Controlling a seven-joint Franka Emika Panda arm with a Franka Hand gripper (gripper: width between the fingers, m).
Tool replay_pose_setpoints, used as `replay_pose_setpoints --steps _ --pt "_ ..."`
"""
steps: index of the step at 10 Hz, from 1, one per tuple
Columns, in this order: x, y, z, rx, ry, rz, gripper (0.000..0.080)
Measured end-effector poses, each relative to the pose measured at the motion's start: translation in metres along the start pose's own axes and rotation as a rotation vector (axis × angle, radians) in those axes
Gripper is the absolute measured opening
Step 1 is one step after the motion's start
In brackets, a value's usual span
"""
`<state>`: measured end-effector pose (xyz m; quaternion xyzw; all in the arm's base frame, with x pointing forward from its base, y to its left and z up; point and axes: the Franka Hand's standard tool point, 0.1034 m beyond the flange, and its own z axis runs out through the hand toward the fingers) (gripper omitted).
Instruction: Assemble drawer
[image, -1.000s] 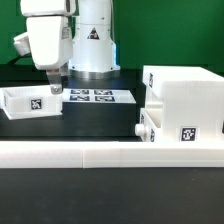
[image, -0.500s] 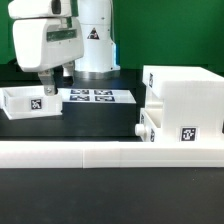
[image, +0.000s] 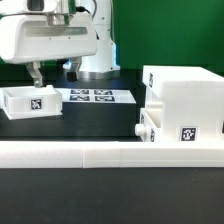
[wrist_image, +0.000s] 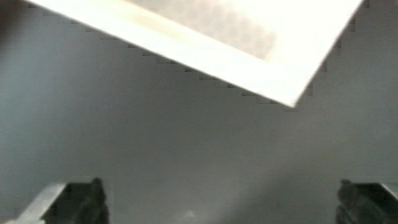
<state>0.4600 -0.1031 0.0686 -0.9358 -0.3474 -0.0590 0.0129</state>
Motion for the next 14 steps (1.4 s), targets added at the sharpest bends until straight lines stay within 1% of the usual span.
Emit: replay_pose_setpoints --steps 1,2,4,7,8,9,10,11,12,13,14 --pt "-0.012 -0.002 -0.001 0.002 -0.003 0.07 0.0648" --pt "-0.023 -0.002 0.001 -0.006 0.008 0.161 0.0648" --pt "-0.021 -0.004 0.002 -0.001 0.008 0.267 0.0648" --pt "-0.023 -0.004 0.003 0.001 0.006 0.276 0.0648" --pt "-0.031 -0.007 0.006 0.002 0.002 0.267 0.0648" --pt "-0.041 -0.016 0.011 0.002 -0.004 0.271 0.0648" --pt "-0.047 -0.026 0.015 -0.003 -0.006 0.271 0.0648" --pt "-0.054 -0.035 0.02 -0.012 -0.003 0.272 0.0648" --pt "-0.06 -0.041 0.027 -0.013 -0.004 0.276 0.0648" --pt "-0.062 -0.042 0.033 -0.017 0.0 0.276 0.0648" --pt "-0.067 -0.046 0.044 -0.021 0.006 0.279 0.0648"
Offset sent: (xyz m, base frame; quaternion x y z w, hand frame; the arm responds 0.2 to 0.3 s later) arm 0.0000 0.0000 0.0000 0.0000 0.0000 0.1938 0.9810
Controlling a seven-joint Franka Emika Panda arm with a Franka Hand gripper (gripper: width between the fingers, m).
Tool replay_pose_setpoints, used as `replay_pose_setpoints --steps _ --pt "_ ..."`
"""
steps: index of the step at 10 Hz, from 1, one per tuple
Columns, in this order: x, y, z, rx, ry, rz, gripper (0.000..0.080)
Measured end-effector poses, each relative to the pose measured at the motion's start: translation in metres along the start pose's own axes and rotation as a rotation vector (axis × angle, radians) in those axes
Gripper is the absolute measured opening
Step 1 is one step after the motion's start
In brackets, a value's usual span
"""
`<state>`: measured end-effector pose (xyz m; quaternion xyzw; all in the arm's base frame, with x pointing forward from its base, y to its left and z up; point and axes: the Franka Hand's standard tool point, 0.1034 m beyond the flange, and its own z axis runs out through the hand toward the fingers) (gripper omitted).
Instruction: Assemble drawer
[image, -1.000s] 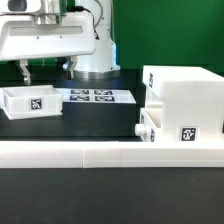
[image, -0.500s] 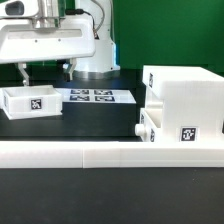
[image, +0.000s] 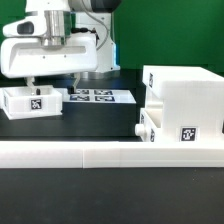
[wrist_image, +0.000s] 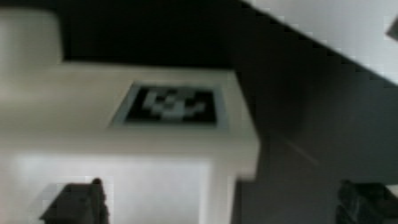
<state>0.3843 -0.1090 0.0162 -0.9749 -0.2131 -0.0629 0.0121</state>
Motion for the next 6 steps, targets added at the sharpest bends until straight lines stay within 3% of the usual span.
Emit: replay_pose_setpoints --steps 2,5,6 --pt "-0.0055 -0.0013 0.0094 -0.007 0.007 0.01 0.0648" --pt "-0.0081 -0.0008 0.0115 -0.007 0.005 0.015 0.0648" --pt "-0.008 -0.0008 0.0115 -0.007 0.005 0.015 0.056"
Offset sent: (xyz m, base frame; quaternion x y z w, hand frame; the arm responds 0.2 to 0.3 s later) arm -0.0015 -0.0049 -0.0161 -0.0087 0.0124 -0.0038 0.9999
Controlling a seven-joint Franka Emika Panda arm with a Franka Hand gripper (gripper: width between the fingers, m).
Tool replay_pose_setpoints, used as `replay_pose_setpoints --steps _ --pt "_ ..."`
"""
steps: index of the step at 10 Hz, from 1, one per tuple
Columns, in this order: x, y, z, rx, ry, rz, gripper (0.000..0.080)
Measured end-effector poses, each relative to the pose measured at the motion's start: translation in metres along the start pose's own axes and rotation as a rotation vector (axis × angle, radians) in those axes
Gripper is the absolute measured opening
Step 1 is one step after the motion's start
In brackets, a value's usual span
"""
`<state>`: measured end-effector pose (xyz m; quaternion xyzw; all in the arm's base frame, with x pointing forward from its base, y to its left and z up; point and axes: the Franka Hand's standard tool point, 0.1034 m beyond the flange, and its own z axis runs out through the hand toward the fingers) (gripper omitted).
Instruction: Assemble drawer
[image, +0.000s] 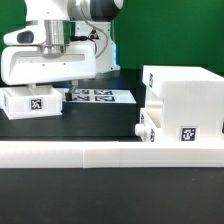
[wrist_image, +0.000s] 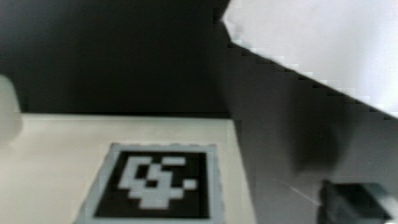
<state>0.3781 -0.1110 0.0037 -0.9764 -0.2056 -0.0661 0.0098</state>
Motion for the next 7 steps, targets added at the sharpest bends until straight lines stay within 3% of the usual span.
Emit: replay_pose_setpoints --steps 1,2,4,7 --pt "0.0002 0.0001 0.0 0.0 0.0 0.0 0.0424" --pt "0.0003 0.0001 0.0 0.0 0.0 0.0 0.0424" --pt "0.0004 -0.0001 0.0 0.0 0.0 -0.001 0.0107" --pt "0.0015 -0.0014 0.0002 0.001 0.0 -0.003 0.0041"
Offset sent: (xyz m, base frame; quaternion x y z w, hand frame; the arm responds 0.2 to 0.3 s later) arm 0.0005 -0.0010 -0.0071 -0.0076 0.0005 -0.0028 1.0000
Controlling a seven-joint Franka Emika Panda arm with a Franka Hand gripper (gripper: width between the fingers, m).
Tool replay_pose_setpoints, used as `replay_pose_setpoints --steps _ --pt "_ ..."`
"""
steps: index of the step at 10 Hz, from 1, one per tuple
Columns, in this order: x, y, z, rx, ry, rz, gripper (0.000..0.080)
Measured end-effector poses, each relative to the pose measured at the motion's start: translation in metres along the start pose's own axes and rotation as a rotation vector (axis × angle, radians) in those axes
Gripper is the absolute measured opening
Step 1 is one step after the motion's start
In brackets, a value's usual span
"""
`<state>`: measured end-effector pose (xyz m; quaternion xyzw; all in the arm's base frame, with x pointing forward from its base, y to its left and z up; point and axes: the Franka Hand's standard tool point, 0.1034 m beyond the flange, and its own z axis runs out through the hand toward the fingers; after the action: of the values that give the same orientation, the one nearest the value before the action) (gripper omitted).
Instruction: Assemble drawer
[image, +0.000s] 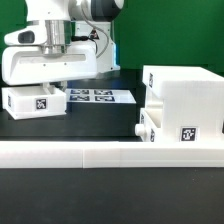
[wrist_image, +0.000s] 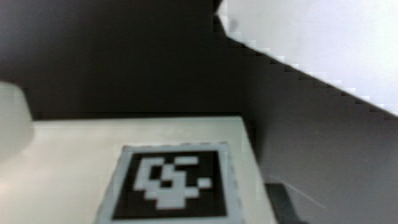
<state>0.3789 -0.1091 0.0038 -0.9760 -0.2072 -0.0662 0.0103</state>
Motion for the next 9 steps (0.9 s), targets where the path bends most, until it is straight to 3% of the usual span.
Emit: replay_pose_setpoints --steps 3,5,6,9 --pt "0.013 -0.009 0.0 0.0 0.007 -0.004 0.0041" --pt "0.04 -0.026 -0.003 0.0 0.02 -0.03 0.0041" --pt "0.055 -0.029 -0.007 0.015 0.012 -0.055 0.0041" --pt "0.089 -0.021 -0.02 0.037 0.012 -0.073 0.0041"
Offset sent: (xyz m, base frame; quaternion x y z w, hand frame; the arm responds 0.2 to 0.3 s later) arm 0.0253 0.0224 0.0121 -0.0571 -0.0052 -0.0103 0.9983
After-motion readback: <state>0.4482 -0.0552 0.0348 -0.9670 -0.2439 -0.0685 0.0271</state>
